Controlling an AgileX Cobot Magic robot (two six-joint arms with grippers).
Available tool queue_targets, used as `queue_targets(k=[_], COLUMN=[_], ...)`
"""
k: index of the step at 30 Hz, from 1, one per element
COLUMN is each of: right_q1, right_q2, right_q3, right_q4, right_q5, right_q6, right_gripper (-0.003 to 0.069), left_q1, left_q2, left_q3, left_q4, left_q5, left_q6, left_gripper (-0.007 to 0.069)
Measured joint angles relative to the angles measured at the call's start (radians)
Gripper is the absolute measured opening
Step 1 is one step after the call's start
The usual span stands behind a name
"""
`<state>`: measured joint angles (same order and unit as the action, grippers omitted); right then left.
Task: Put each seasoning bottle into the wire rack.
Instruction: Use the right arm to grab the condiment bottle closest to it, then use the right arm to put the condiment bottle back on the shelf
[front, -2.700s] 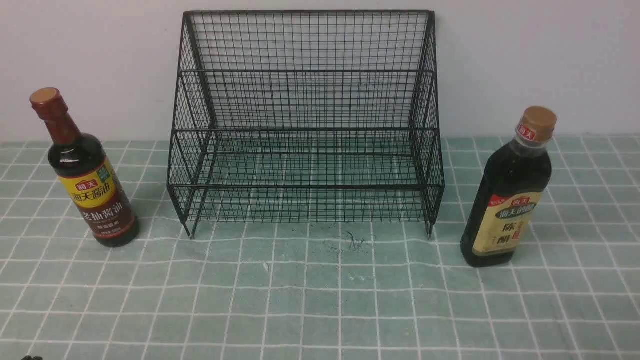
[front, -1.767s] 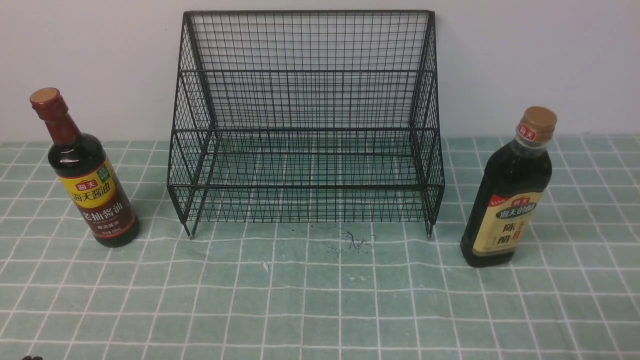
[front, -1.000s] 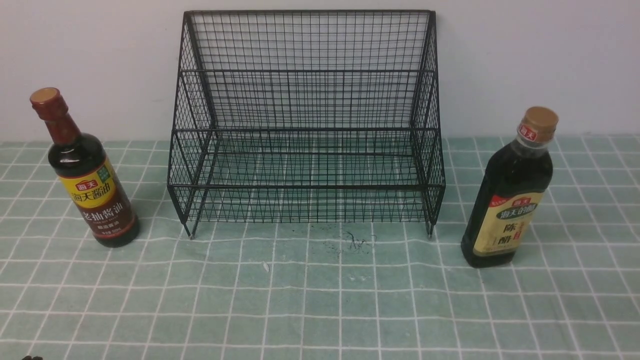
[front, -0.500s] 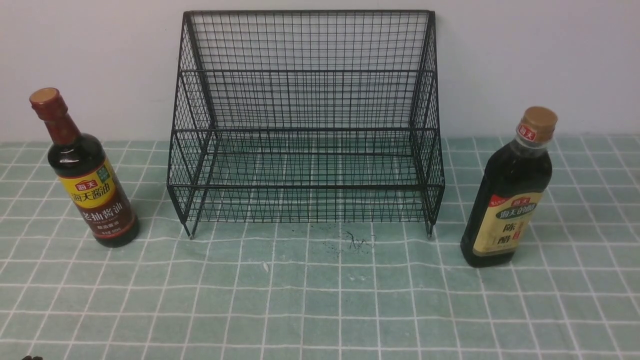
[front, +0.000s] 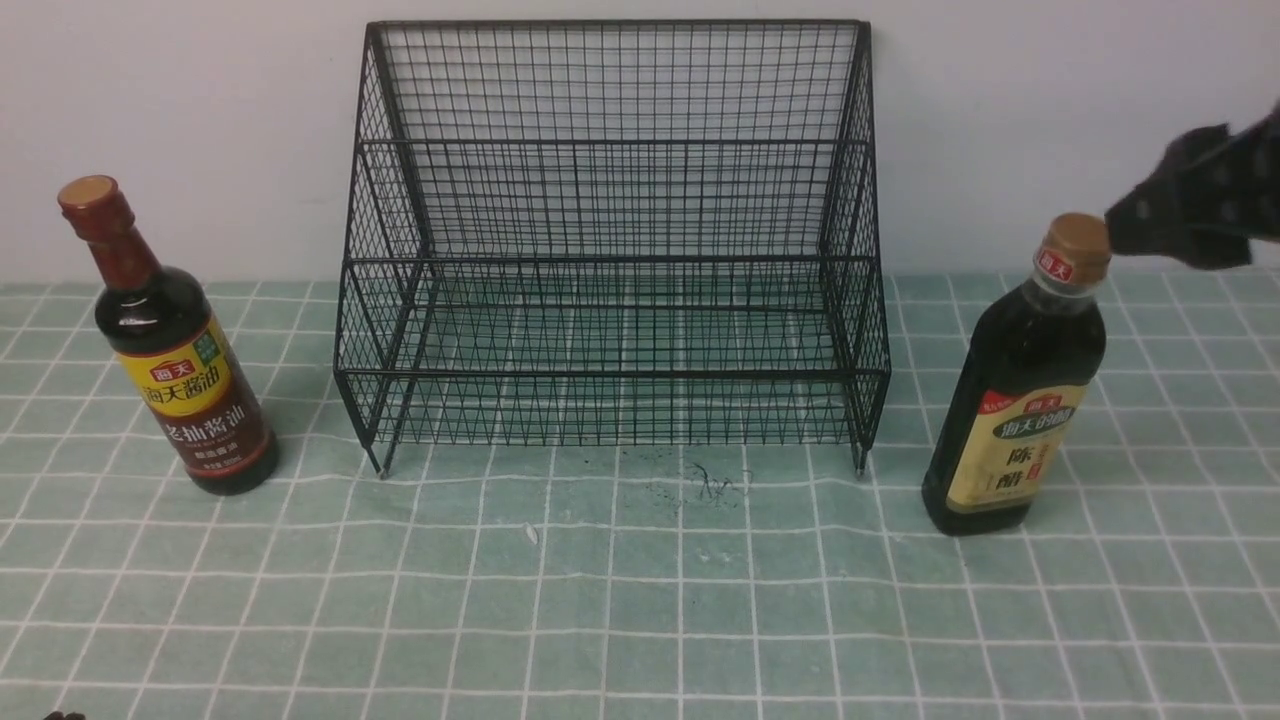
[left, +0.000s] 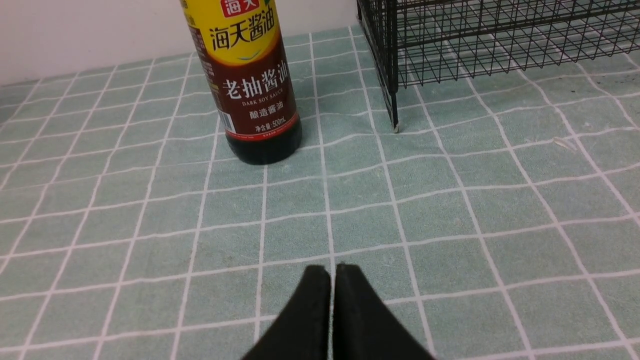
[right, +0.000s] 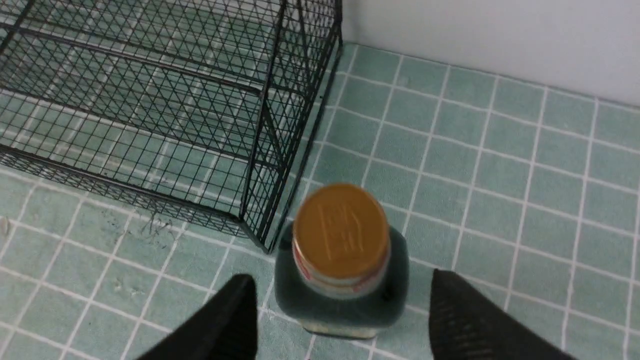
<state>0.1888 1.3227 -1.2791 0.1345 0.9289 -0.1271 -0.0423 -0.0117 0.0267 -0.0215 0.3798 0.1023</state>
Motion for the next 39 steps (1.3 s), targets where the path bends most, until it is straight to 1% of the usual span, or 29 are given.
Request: queue_targets(k=[3, 4, 5, 7, 11, 13, 15, 16, 17, 18, 19, 20, 26, 31, 34, 35, 37, 38, 39], right_q1=[0.036, 0.037, 0.047, 0.05, 0.051, 0.051, 0.051, 0.051, 0.051, 0.051, 0.051, 0.051, 0.051, 0.051, 0.051, 0.051, 0.051, 0.051, 0.051], right_q2=[0.033, 0.034, 0.048, 0.072, 0.123, 0.156, 0.185, 0.193, 0.204, 0.205, 0.207, 0.207, 0.185, 0.096, 0.016, 0.004, -0.029, -0.029, -0.033], right_q3=[-0.002, -0.002, -0.002, -0.002, -0.002, -0.002, -0.002, -0.002, -0.002, -0.002, -0.003, -0.004, -0.002, 0.002, -0.044, -0.06, -0.152, -0.159, -0.209], right_q4=[-0.018, -0.02, -0.033, -0.058, -0.088, -0.094, -0.095, -0.095, -0.095, -0.095, -0.095, -0.092, -0.087, -0.095, -0.091, -0.086, -0.034, -0.034, 0.013], right_q5=[-0.049, -0.051, -0.074, -0.098, -0.102, -0.102, -0.102, -0.102, -0.102, -0.102, -0.108, -0.109, -0.093, -0.043, -0.015, -0.008, 0.031, 0.031, 0.056], right_q6=[0.008, 0.009, 0.01, 0.013, 0.03, 0.035, 0.037, 0.037, 0.038, 0.038, 0.039, 0.04, 0.031, 0.019, 0.015, 0.014, 0.01, 0.01, -0.001], right_gripper=[0.0523, 0.0531, 0.0554, 0.057, 0.0573, 0.0562, 0.0521, 0.0494, 0.0416, 0.0405, 0.0348, 0.0334, 0.0334, 0.0325, 0.0325, 0.0325, 0.0325, 0.0325, 0.0325], left_q1=[0.0, 0.0, 0.0, 0.0, 0.0, 0.0, 0.0, 0.0, 0.0, 0.0, 0.0, 0.0, 0.0, 0.0, 0.0, 0.0, 0.0, 0.0, 0.0], left_q2=[0.0, 0.0, 0.0, 0.0, 0.0, 0.0, 0.0, 0.0, 0.0, 0.0, 0.0, 0.0, 0.0, 0.0, 0.0, 0.0, 0.0, 0.0, 0.0], left_q3=[0.0, 0.0, 0.0, 0.0, 0.0, 0.0, 0.0, 0.0, 0.0, 0.0, 0.0, 0.0, 0.0, 0.0, 0.0, 0.0, 0.0, 0.0, 0.0], left_q4=[0.0, 0.0, 0.0, 0.0, 0.0, 0.0, 0.0, 0.0, 0.0, 0.0, 0.0, 0.0, 0.0, 0.0, 0.0, 0.0, 0.0, 0.0, 0.0], left_q5=[0.0, 0.0, 0.0, 0.0, 0.0, 0.0, 0.0, 0.0, 0.0, 0.0, 0.0, 0.0, 0.0, 0.0, 0.0, 0.0, 0.0, 0.0, 0.0], left_q6=[0.0, 0.0, 0.0, 0.0, 0.0, 0.0, 0.0, 0.0, 0.0, 0.0, 0.0, 0.0, 0.0, 0.0, 0.0, 0.0, 0.0, 0.0, 0.0], left_gripper=[-0.0006, -0.0006, -0.0006, -0.0006, -0.0006, -0.0006, -0.0006, -0.0006, -0.0006, -0.0006, -0.0006, -0.0006, -0.0006, -0.0006, -0.0006, -0.0006, -0.0006, -0.0006, -0.0006])
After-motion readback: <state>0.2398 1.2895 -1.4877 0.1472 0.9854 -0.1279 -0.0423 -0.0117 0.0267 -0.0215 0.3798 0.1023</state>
